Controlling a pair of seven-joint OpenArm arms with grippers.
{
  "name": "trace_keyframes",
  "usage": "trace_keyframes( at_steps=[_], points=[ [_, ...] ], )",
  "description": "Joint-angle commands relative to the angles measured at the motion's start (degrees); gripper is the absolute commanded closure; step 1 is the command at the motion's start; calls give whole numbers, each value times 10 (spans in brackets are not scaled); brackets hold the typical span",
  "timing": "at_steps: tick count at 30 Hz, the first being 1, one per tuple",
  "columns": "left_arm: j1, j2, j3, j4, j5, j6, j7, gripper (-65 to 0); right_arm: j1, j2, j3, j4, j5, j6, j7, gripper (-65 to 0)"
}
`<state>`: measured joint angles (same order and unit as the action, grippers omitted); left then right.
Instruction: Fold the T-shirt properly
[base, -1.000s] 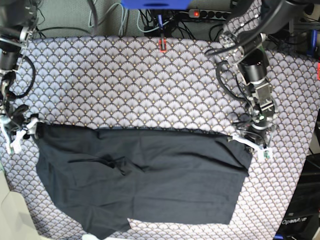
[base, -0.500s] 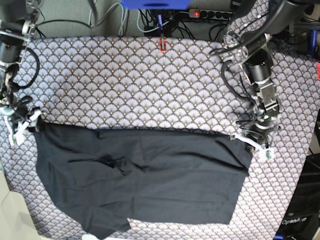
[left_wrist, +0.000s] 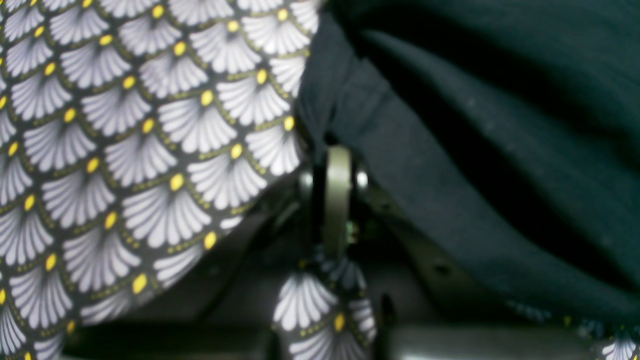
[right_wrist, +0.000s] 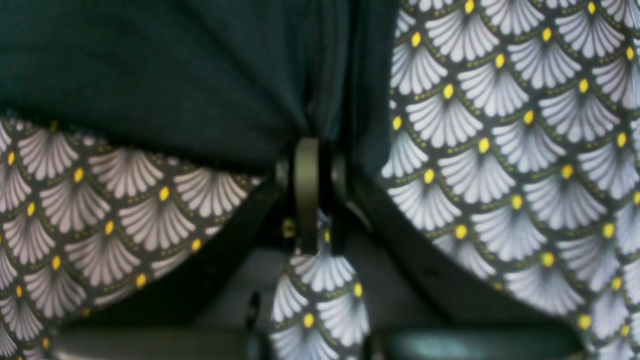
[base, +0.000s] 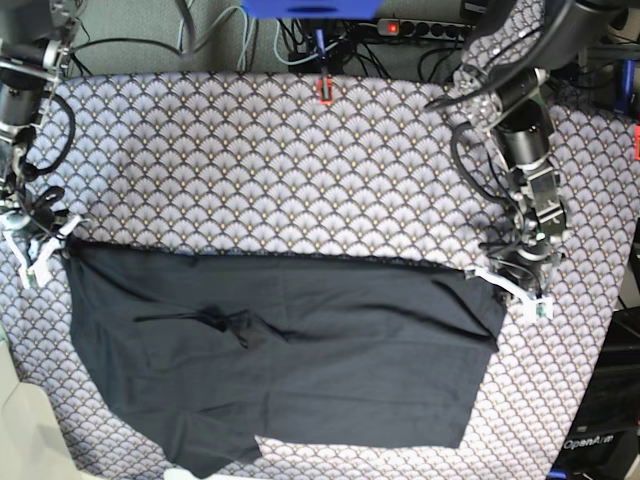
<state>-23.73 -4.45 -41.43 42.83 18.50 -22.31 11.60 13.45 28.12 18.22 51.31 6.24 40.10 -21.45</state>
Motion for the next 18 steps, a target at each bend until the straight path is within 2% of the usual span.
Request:
trace_keyframes(
  at_steps=[1, 8, 10, 14, 18],
  points=[
    [-1, -12, -1, 1, 23, 24, 37, 0, 13, 25, 5, 11, 1, -1, 7, -6],
    [1, -15, -2, 2, 27, 20, 37, 0, 7, 35, 6, 12, -1, -1, 2, -6],
    [11, -15, -4, 6, 27, -3, 43, 0, -6, 35, 6, 12, -1, -1, 2, -6],
    [45, -10, -2, 102, 23, -39, 105, 0, -33, 32, 6, 27, 1, -1, 7, -6],
    [74, 19, 0, 187, 29, -58, 127, 0, -70, 9, 6, 91, -1, -1, 4, -6]
  ],
)
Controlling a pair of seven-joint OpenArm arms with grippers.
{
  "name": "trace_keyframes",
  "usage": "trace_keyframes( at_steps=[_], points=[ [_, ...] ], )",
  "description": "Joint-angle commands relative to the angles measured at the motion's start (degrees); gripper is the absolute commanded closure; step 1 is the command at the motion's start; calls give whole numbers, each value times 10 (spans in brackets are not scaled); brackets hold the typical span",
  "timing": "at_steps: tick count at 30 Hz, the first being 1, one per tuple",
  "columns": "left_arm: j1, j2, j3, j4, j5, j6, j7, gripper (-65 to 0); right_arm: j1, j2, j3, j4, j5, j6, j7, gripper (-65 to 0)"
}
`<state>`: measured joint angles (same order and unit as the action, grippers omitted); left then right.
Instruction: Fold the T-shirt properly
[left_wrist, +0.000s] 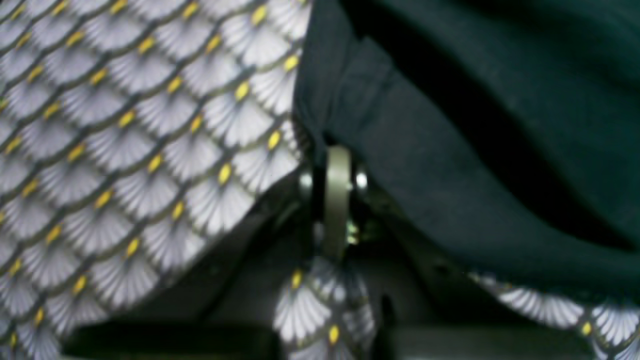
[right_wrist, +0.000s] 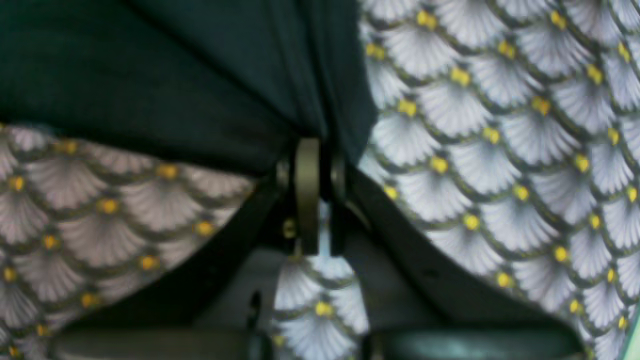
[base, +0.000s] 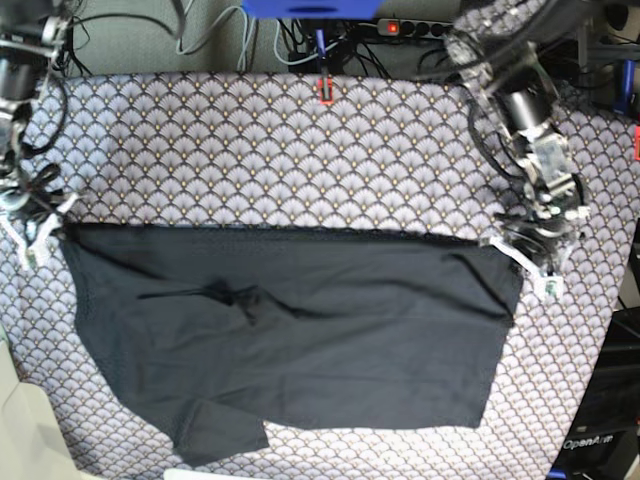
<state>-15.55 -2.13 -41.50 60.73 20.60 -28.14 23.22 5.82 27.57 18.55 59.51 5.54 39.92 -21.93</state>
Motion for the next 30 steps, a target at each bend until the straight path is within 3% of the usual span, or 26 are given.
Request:
trace_keyframes(
  at_steps=[1, 6, 13, 19, 30],
  points=[
    [-4, -2, 0, 17, 8, 0, 11, 0, -1, 12, 4, 25, 6, 1, 7, -6],
    [21, 2, 0, 56, 5, -3, 49, 0, -62, -10, 30, 118, 7, 1, -10, -5],
    [72, 2, 0, 128, 2, -5, 57, 0, -140, -31, 73, 224, 9, 1, -14, -5],
    [110, 2, -4, 178, 7, -63, 57, 0, -189, -68, 146, 272, 5, 1, -14, -5],
    [182, 2, -4, 248, 2, -72, 57, 0, -286, -135, 178, 338, 7, 1, -8, -5]
  ],
)
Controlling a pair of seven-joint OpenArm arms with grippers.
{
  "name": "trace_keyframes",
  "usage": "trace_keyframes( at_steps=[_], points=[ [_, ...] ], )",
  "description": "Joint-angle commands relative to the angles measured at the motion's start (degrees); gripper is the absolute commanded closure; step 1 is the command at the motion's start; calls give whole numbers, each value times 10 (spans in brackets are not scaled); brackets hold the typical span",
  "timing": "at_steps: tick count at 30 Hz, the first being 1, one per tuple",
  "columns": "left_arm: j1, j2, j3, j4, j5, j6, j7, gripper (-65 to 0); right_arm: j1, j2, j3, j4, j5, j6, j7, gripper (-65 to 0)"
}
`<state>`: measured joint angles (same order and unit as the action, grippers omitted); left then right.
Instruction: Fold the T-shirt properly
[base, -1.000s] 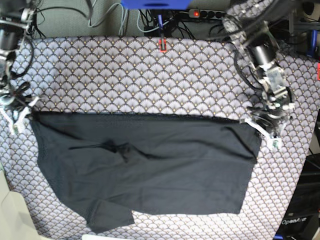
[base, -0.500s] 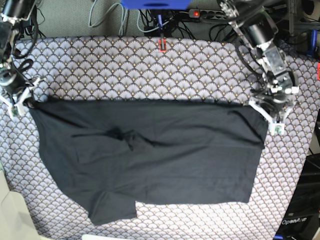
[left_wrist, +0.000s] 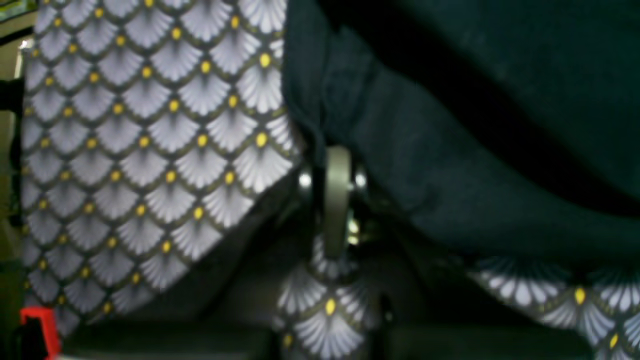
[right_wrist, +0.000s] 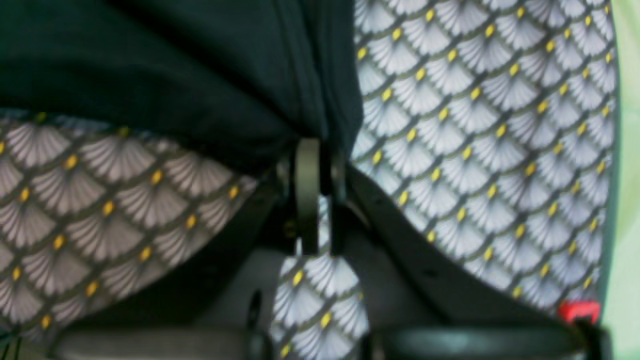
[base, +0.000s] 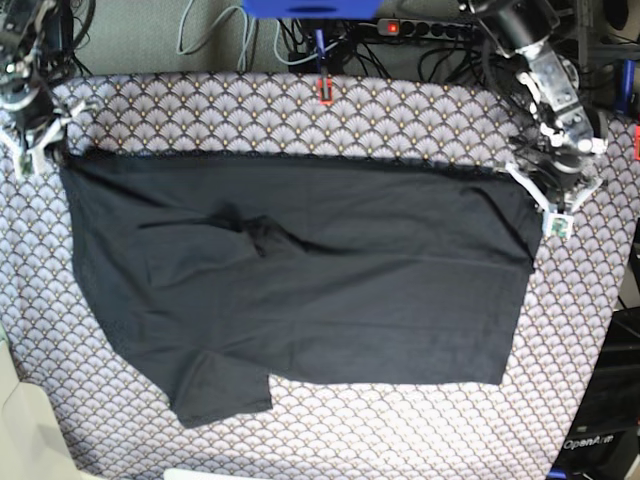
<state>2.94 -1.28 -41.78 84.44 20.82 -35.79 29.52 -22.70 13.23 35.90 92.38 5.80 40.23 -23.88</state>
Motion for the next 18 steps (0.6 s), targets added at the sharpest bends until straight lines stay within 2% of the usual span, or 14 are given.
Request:
trace_keyframes(
  at_steps=[1, 4, 7, 15, 16, 18],
  points=[
    [5, -7, -1, 15, 0, 5, -6, 0, -6, 3, 5, 12, 4, -2, 12, -5],
    [24, -6, -1, 30, 0, 4, -6, 0, -23, -8, 8, 16, 3, -2, 26, -5],
    [40, -6, -2, 42, -1, 4, -6, 0, -35, -26, 38, 17, 2, -2, 40, -5],
    [64, -8, -15, 46, -2, 3, -12, 0, -58, -51, 92, 17, 2, -2, 53, -5],
    [64, -7, -24, 46, -2, -1, -12, 0, -59, -51, 94, 16, 2, -2, 53, -5],
    [64, -7, -38, 46, -2, -35, -11, 0, -68, -52, 97, 16, 2, -2, 53, -5]
  ],
)
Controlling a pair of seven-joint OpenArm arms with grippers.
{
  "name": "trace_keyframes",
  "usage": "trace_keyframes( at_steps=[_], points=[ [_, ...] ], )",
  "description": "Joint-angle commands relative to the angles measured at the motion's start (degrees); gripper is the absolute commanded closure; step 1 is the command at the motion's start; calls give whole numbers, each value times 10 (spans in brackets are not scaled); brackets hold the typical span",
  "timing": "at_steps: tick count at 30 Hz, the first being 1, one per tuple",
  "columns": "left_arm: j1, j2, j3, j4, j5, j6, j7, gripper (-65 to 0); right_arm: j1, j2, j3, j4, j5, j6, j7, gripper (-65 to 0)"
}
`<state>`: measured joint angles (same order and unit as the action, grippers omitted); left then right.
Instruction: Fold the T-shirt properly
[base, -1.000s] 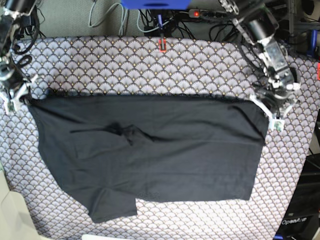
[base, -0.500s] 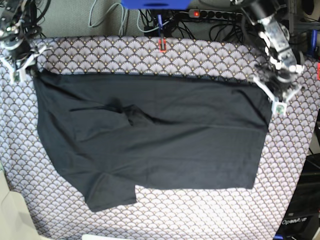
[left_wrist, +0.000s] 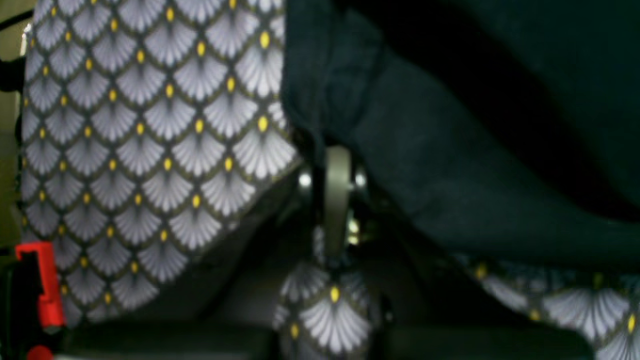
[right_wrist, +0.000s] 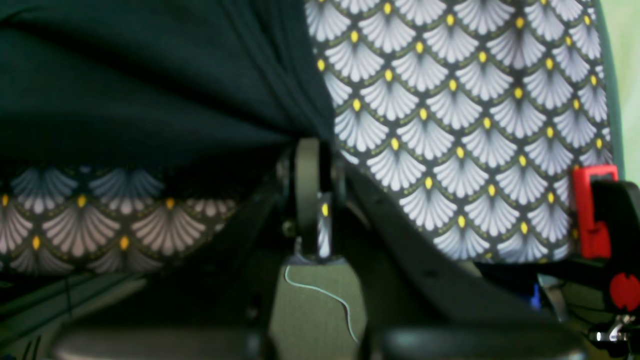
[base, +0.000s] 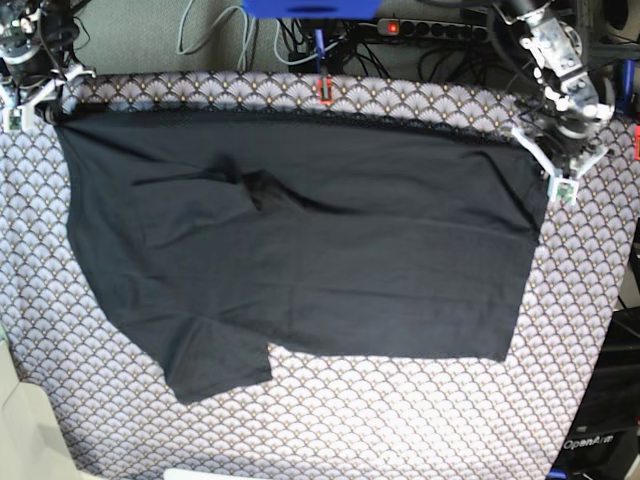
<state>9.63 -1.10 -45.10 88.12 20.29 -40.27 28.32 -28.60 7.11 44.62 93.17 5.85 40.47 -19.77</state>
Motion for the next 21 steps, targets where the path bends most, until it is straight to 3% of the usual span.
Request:
trace_keyframes(
  at_steps=[1, 5, 13, 19, 21],
  points=[
    [-4, -8, -14, 9, 3, 3, 4, 0, -12, 9, 10, 9, 2, -5, 12, -5],
    [-7, 2, -57, 8, 9, 3, 1, 0, -16, 9, 10, 8, 2, -5, 23, -5],
    [-2, 13, -60, 8, 10, 3, 1, 0, -17, 9, 6, 6, 2, -5, 24, -14],
    [-2, 17, -60, 8, 6, 3, 1, 0, -17, 9, 6, 6, 2, -5, 23, -144],
    [-1, 17, -60, 8, 5, 3, 1, -49, -17, 9, 6, 6, 2, -5, 23, -187]
  ],
)
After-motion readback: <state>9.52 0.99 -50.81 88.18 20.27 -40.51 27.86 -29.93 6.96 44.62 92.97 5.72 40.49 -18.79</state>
